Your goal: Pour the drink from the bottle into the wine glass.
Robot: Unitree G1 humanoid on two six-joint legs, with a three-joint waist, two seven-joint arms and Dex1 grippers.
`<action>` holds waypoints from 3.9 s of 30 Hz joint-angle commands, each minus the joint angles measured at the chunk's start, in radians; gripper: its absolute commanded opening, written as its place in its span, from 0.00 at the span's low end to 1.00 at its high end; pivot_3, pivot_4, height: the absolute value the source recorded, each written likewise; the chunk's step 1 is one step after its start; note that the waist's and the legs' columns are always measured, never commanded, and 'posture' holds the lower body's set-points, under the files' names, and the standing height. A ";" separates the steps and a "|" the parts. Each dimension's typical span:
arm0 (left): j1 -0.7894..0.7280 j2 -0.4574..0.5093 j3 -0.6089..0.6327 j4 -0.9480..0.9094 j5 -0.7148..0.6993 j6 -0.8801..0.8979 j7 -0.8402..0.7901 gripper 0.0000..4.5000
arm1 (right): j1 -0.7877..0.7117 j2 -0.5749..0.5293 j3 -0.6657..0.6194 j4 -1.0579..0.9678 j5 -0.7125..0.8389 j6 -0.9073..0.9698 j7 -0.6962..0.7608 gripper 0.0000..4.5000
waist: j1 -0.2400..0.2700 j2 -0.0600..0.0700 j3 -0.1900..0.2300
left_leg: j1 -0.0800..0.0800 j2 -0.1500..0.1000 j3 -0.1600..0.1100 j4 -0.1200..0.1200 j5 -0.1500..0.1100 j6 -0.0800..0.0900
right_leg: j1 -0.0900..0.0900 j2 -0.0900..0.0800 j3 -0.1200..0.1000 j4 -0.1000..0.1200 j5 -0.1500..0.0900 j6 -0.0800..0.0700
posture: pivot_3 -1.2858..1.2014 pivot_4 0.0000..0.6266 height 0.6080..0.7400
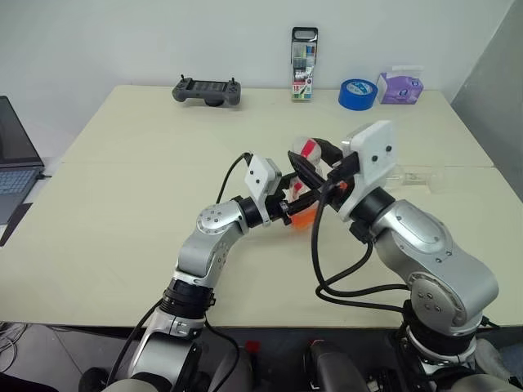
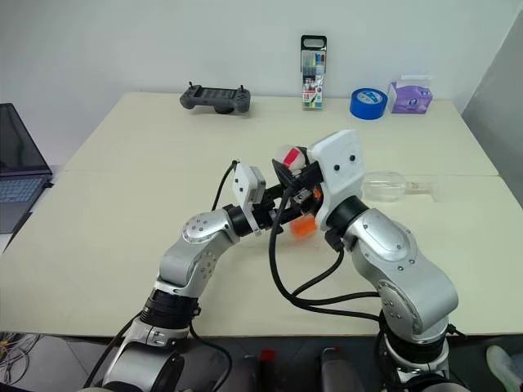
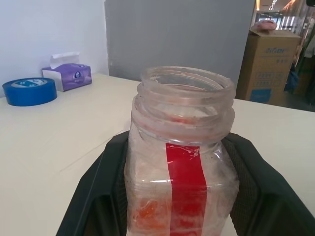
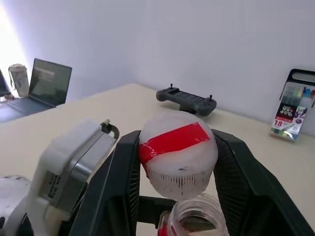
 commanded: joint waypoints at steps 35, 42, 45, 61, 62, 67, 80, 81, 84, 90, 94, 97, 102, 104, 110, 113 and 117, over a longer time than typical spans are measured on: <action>-0.321 0.054 0.298 0.543 0.171 -0.350 0.488 0.48 | 0.362 0.271 -0.531 0.349 -0.042 -0.072 -0.343 1.00 | -0.002 0.000 -0.001 | 0.002 0.000 0.005 -0.001 0.000 0.001 | 0.000 0.002 0.001 0.001 0.000 0.000 | 0.52 0.24 1.00; -0.366 0.093 0.330 0.642 0.172 -0.387 0.517 0.48 | 0.361 0.066 -0.358 0.268 -0.175 -0.090 -0.320 1.00 | 0.000 -0.001 -0.001 | 0.001 -0.001 0.004 -0.001 0.000 0.000 | -0.001 0.001 0.001 0.003 0.000 0.000 | 0.52 0.24 1.00; -0.371 0.097 0.339 0.654 0.171 -0.391 0.523 0.48 | 0.350 0.027 -0.299 0.219 -0.197 -0.075 -0.316 1.00 | 0.001 -0.001 -0.001 | 0.000 -0.001 0.004 0.000 0.000 0.000 | -0.001 0.000 0.000 0.002 0.000 0.000 | 0.52 0.24 1.00; -0.381 0.127 0.407 0.708 0.109 -0.347 0.499 0.48 | 0.103 -0.118 0.087 0.153 0.096 -0.043 0.160 1.00 | 0.000 -0.002 0.000 | 0.000 -0.001 0.000 0.001 0.001 0.000 | -0.002 0.000 -0.002 0.006 0.000 0.001 | 0.52 0.24 1.00; -0.380 0.127 0.410 0.706 0.105 -0.339 0.497 0.48 | 0.094 -0.121 0.092 0.165 0.092 -0.051 0.164 1.00 | 0.000 -0.002 0.000 | 0.000 -0.001 0.000 0.001 0.001 0.000 | -0.002 -0.001 -0.002 0.007 0.000 0.001 | 0.52 0.24 1.00; -0.375 0.134 0.420 0.704 0.101 -0.301 0.520 0.48 | 0.074 -0.127 0.099 0.197 0.090 -0.076 0.171 1.00 | 0.000 -0.003 0.000 | 0.000 -0.002 -0.001 0.002 0.001 0.000 | -0.002 -0.002 -0.002 0.007 0.000 0.001 | 0.52 0.24 1.00; -0.334 0.152 0.449 0.660 0.093 -0.268 0.575 0.99 | 0.088 -0.148 0.118 0.201 0.091 -0.088 0.186 1.00 | 0.000 -0.003 0.000 | -0.001 -0.001 0.000 0.001 0.001 -0.001 | -0.005 -0.001 -0.001 0.011 0.000 0.001 | 0.52 0.24 1.00; -0.327 0.154 0.452 0.649 0.092 -0.264 0.581 0.99 | 0.089 -0.150 0.117 0.201 0.092 -0.089 0.188 1.00 | 0.000 -0.003 0.000 | -0.001 -0.001 0.000 0.001 0.001 -0.001 | -0.005 -0.001 -0.001 0.011 0.000 0.001 | 0.52 0.24 1.00; -0.301 0.159 0.453 0.608 0.088 -0.249 0.583 0.99 | 0.089 -0.160 0.109 0.204 0.094 -0.091 0.195 1.00 | 0.000 -0.003 0.000 | -0.001 0.000 -0.001 0.001 0.001 -0.001 | -0.006 -0.002 -0.001 0.011 0.000 0.001 | 0.52 0.24 1.00; -0.232 0.159 0.447 0.506 0.079 -0.180 0.577 0.99 | 0.085 -0.189 0.089 0.229 0.092 -0.111 0.214 1.00 | 0.000 -0.003 0.000 | 0.000 0.000 0.000 0.001 0.001 -0.001 | -0.006 -0.002 -0.001 0.011 0.000 0.001 | 0.52 0.24 1.00; -0.178 0.143 0.419 0.413 0.069 -0.136 0.545 0.99 | 0.071 -0.205 0.061 0.270 0.084 -0.136 0.218 1.00 | 0.000 -0.003 0.000 | 0.000 0.000 0.000 0.001 0.001 -0.001 | -0.006 -0.002 0.000 0.012 0.000 0.001 | 0.52 0.24 1.00; -0.174 0.132 0.424 0.394 0.066 -0.115 0.561 0.99 | 0.064 -0.218 0.061 0.283 0.082 -0.148 0.224 1.00 | 0.001 -0.003 0.000 | -0.001 -0.001 0.000 0.002 0.001 -0.001 | -0.006 -0.002 -0.001 0.012 0.000 0.001 | 0.52 0.24 1.00; -0.155 0.131 0.419 0.357 0.075 -0.091 0.574 0.99 | 0.064 -0.219 0.067 0.290 0.082 -0.157 0.224 1.00 | 0.001 -0.003 0.000 | 0.000 -0.001 0.000 0.001 0.001 -0.001 | -0.006 -0.002 0.000 0.012 0.000 0.001 | 0.52 0.24 1.00; -0.141 0.134 0.422 0.338 0.078 -0.082 0.582 0.99 | 0.066 -0.220 0.070 0.290 0.079 -0.158 0.224 1.00 | 0.001 -0.003 0.000 | 0.000 0.000 0.000 0.002 0.001 -0.001 | -0.006 -0.002 0.000 0.012 0.000 0.001 | 0.52 0.24 1.00; -0.039 0.138 0.409 0.196 0.055 -0.005 0.550 0.99 | 0.083 -0.253 0.045 0.283 0.079 -0.156 0.232 1.00 | 0.001 -0.003 0.000 | 0.000 0.000 0.000 0.001 0.001 -0.001 | -0.006 -0.003 0.000 0.012 0.000 0.001 | 0.52 0.24 1.00; -0.013 0.136 0.403 0.150 0.051 0.027 0.548 0.99 | 0.088 -0.277 0.038 0.287 0.081 -0.161 0.243 1.00 | 0.001 -0.003 0.000 | 0.000 0.000 0.000 0.002 0.001 -0.001 | -0.006 -0.004 0.000 0.012 0.000 0.001 | 0.52 0.24 1.00; 0.011 0.136 0.401 0.100 0.042 0.069 0.537 0.99 | 0.090 -0.309 0.023 0.289 0.079 -0.162 0.255 1.00 | 0.001 -0.003 0.000 | 0.000 -0.001 0.000 0.002 0.001 -0.001 | -0.005 -0.003 0.000 0.012 0.000 0.001 | 0.52 0.24 1.00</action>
